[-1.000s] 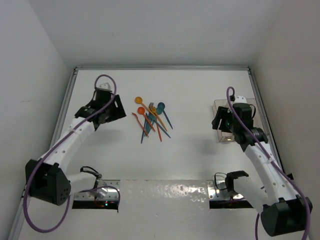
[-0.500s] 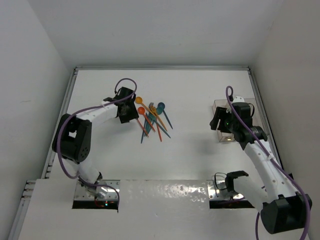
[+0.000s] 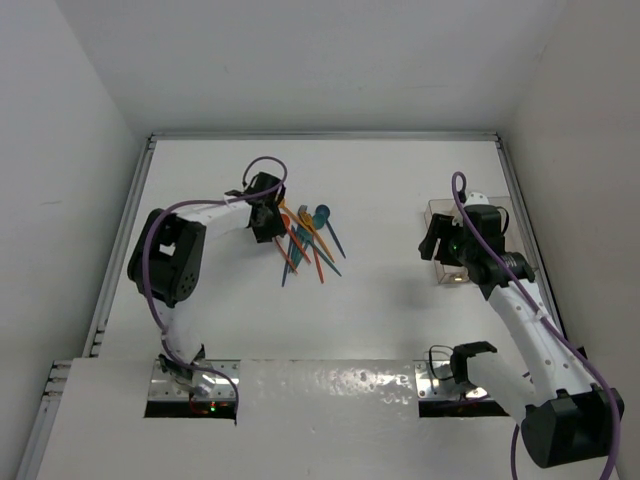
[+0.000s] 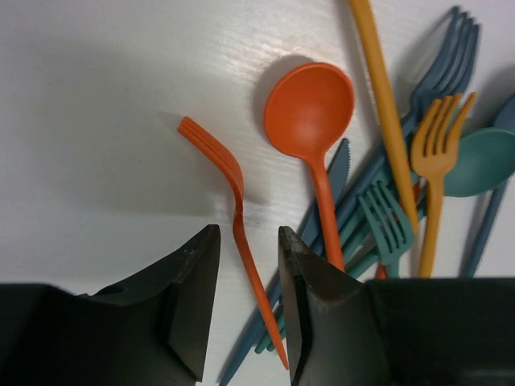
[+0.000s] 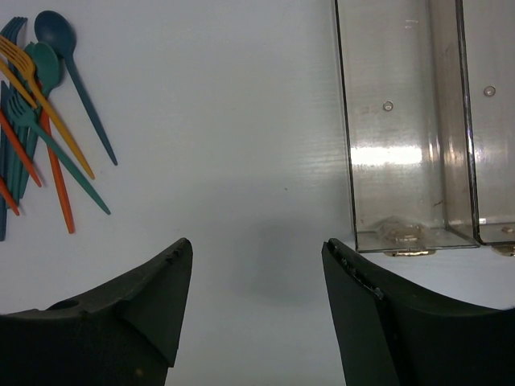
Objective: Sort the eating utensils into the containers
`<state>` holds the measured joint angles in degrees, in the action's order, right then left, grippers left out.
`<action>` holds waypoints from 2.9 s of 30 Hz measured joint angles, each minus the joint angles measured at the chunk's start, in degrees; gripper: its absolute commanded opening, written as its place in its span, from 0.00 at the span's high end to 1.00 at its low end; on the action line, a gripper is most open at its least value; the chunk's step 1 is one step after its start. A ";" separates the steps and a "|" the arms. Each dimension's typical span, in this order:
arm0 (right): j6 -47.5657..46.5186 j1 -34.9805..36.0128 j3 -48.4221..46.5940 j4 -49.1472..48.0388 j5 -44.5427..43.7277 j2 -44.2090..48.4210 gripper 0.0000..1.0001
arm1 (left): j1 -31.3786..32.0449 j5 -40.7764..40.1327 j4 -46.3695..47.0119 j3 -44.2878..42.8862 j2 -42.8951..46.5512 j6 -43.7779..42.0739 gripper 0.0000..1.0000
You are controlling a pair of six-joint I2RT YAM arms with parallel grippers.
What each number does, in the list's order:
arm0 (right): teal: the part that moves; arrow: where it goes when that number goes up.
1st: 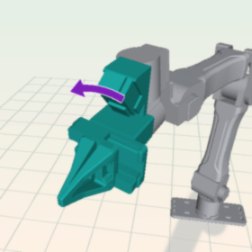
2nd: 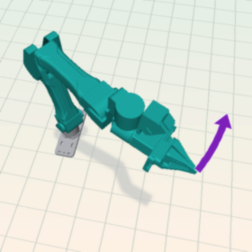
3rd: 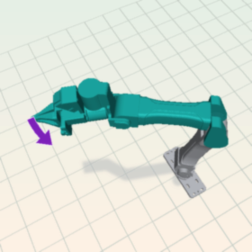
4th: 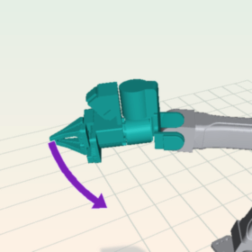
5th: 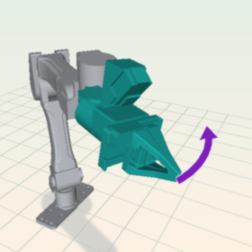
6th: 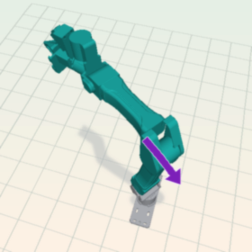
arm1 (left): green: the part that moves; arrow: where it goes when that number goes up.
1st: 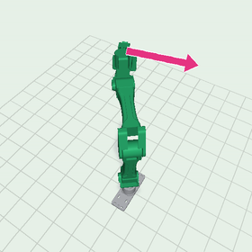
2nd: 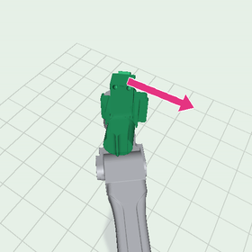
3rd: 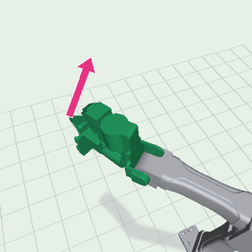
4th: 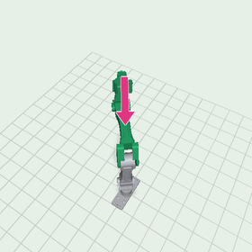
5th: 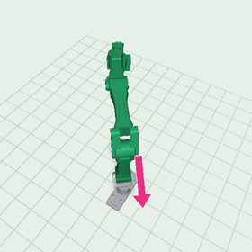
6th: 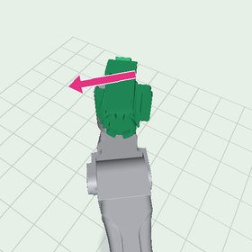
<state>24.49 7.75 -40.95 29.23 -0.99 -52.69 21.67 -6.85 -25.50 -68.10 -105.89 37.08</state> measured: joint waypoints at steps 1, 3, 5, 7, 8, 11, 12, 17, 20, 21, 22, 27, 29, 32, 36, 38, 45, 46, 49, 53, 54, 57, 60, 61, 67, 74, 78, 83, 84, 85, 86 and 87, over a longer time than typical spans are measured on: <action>0.00 0.00 0.00 0.00 -0.02 0.00 0.34 | 0.17 -0.20 0.04 -0.22 -0.76 0.33 0.70; 0.04 0.00 0.00 0.00 0.00 0.00 0.35 | 0.46 -0.70 -0.31 -0.26 -1.99 0.76 0.73; 0.09 0.00 0.02 0.00 0.07 0.00 0.34 | 0.55 -1.27 -0.87 -0.35 -2.80 1.38 0.78; 0.20 0.00 0.02 -0.02 0.13 0.00 0.34 | 0.57 -2.32 -1.05 -0.52 -2.97 1.68 0.88; 0.20 0.00 0.02 -0.02 0.15 0.00 0.34 | 0.57 -2.71 -1.22 -0.61 -3.04 2.08 0.92; 0.24 0.02 0.02 -0.02 0.26 0.00 0.39 | 0.61 -3.93 -1.86 -1.01 -3.23 2.29 1.00; 0.31 0.02 0.02 -0.02 0.55 -0.02 0.38 | 0.61 -4.17 -2.01 -1.03 -3.23 2.25 1.00; 0.61 1.66 -0.39 0.22 2.75 -1.14 0.35 | 0.66 -4.28 -3.02 -1.27 -2.19 2.21 1.00; 0.68 6.23 -2.58 0.98 3.06 -3.43 0.31 | 0.83 -2.86 -2.69 -1.22 1.60 2.21 1.00; 0.68 8.57 -3.69 0.90 3.08 -4.42 0.31 | 0.92 -1.86 -2.05 -1.20 3.80 2.19 1.00; 0.70 10.75 -4.83 0.79 3.19 -5.35 0.31 | 1.11 -0.79 -1.01 -1.20 5.95 2.19 1.00; 2.21 18.27 -9.18 -1.77 5.42 -9.75 0.34 | 2.29 9.09 11.58 3.02 18.10 3.58 1.00; 3.10 20.11 -10.01 -2.84 6.25 -11.34 0.35 | 3.39 11.58 15.30 4.42 20.68 4.20 1.00; 4.26 22.80 -12.17 -3.87 7.39 -14.36 0.37 | 6.08 13.99 18.97 5.40 22.03 4.44 1.00; 5.55 26.43 -15.91 -6.10 8.70 -18.10 0.39 | 8.81 15.72 20.83 6.32 22.14 4.76 1.00; 6.23 27.82 -17.18 -7.76 9.22 -19.43 0.40 | 9.77 16.00 21.51 6.82 22.21 4.81 1.00; 8.07 31.32 -19.56 -11.32 8.87 -23.63 0.49 | 11.10 16.04 23.71 8.87 24.20 5.51 1.00; 8.28 31.67 -19.56 -11.50 8.57 -24.22 0.51 | 11.30 15.91 24.09 9.27 24.72 5.64 1.00; 8.79 32.68 -19.56 -12.20 7.54 -25.94 0.59 | 12.07 15.78 25.53 11.28 27.06 6.14 1.00; 9.40 33.55 -19.56 -12.98 5.68 -27.12 0.83 | 12.26 15.74 26.67 13.55 29.35 6.73 1.00; 9.55 33.68 -19.56 -13.05 5.33 -27.10 0.86 | 12.26 15.63 26.99 13.90 29.57 6.75 1.00; 9.97 34.27 -19.52 -13.22 4.35 -26.99 1.00 | 12.26 15.52 28.09 14.99 29.99 6.80 0.88; 10.01 34.38 -19.47 -12.46 2.32 -26.80 1.00 | 12.31 15.52 27.93 15.91 30.34 6.43 0.56; 9.92 34.34 -19.39 -12.22 1.42 -26.51 1.00 | 12.37 15.45 27.56 16.20 30.40 5.97 0.49; 6.10 34.25 -16.57 -7.96 -8.81 -20.39 1.00 | 12.41 12.07 19.74 16.46 32.20 3.28 0.19; -2.91 24.44 -12.81 0.15 -21.55 -12.83 1.00 | 12.41 4.26 11.34 19.28 38.99 -1.36 0.14; -10.47 11.52 -10.45 1.44 -24.74 -8.81 1.00 | 12.39 0.48 7.56 23.19 44.37 -3.67 0.10; -20.28 -3.28 -10.01 -0.07 -22.97 -7.82 1.00 | 12.35 -1.86 3.80 23.30 47.41 -7.08 0.09; -22.32 -6.69 -10.01 -0.76 -22.12 -8.33 1.00 | 12.35 -2.12 3.30 23.02 47.45 -7.89 0.08; -24.20 -9.53 -10.01 -1.57 -21.22 -8.98 1.00 | 12.35 -2.27 2.93 22.80 47.45 -8.63 0.08; -26.14 -11.96 -10.01 -2.36 -20.90 -9.86 1.00 | 12.33 -2.43 2.67 22.58 47.41 -9.38 0.08; -27.82 -13.97 -10.01 -3.02 -20.79 -10.84 1.00 | 12.24 -2.56 2.43 22.40 47.39 -10.08 0.08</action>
<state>-3.33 -6.22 -50.96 26.22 -21.78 -63.53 33.91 -9.41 -23.07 -45.69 -58.50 27.00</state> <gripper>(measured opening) 0.047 0.914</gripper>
